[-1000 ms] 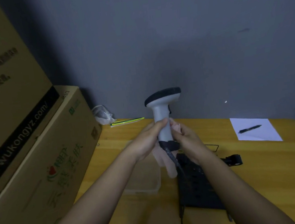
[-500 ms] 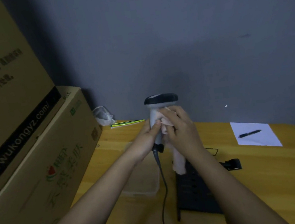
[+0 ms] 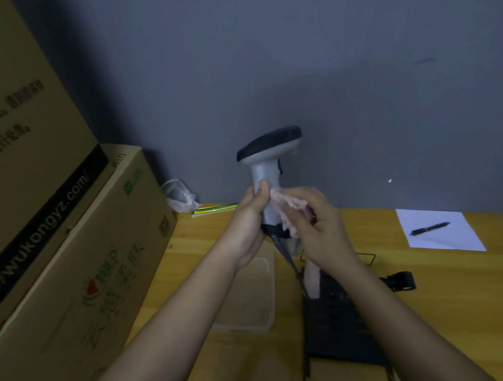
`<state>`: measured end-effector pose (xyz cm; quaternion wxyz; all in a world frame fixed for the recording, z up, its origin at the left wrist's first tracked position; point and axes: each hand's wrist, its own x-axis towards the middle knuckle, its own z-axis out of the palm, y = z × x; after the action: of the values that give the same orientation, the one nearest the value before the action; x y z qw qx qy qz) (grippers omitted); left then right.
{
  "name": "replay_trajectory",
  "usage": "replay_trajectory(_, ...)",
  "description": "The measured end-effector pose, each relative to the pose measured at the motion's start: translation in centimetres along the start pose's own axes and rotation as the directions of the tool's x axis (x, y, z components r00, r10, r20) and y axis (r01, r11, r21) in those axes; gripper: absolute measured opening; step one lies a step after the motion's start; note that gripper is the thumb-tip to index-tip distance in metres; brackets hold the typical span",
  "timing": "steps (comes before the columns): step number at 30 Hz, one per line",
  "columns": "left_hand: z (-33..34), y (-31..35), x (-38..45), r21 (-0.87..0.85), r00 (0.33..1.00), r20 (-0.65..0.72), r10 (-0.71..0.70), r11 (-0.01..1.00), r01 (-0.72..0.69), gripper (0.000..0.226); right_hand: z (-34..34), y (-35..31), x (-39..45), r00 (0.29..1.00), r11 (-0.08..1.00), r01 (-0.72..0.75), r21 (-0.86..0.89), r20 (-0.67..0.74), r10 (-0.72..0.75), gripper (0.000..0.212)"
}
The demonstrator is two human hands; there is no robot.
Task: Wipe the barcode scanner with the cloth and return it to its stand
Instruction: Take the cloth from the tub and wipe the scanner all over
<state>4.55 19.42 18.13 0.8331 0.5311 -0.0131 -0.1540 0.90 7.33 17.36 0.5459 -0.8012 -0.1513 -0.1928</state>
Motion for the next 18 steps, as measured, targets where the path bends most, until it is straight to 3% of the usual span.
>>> replay_trajectory(2,-0.4,0.4,0.1,0.017,1.000,0.016,0.006,1.000,-0.006,0.043,-1.4,1.1,-0.4,0.982,0.988,0.112,-0.103,0.162,-0.094,0.026)
replay_trajectory(4,-0.6,0.4,0.0,0.073,1.000,0.021,0.007,0.997,-0.009,0.036,-2.9,1.6,-0.3,0.953,0.976,0.137,-0.167,0.290,-0.084,0.035)
replay_trajectory(8,-0.2,0.7,0.1,0.091,0.999,0.044,0.001,0.996,-0.005,0.035,-3.3,0.6,0.2,0.989,0.992,0.051,-0.117,0.146,-0.033,0.030)
replay_trajectory(13,-0.6,1.0,0.6,0.028,1.000,0.004,-0.002,1.000,0.002,0.038,-1.1,1.9,-1.2,0.965,0.985,0.076,-0.155,0.259,-0.034,0.034)
replay_trajectory(16,-1.2,0.8,0.5,0.027,1.000,-0.024,-0.015,1.000,0.015,0.033,-3.0,2.8,-1.6,0.966,0.980,-0.048,-0.195,0.241,0.095,0.038)
replay_trajectory(18,-1.2,0.8,0.5,0.010,0.999,-0.025,-0.021,1.000,0.021,0.031,-3.3,2.4,-1.5,0.975,0.980,-0.170,-0.107,0.124,0.183,0.034)
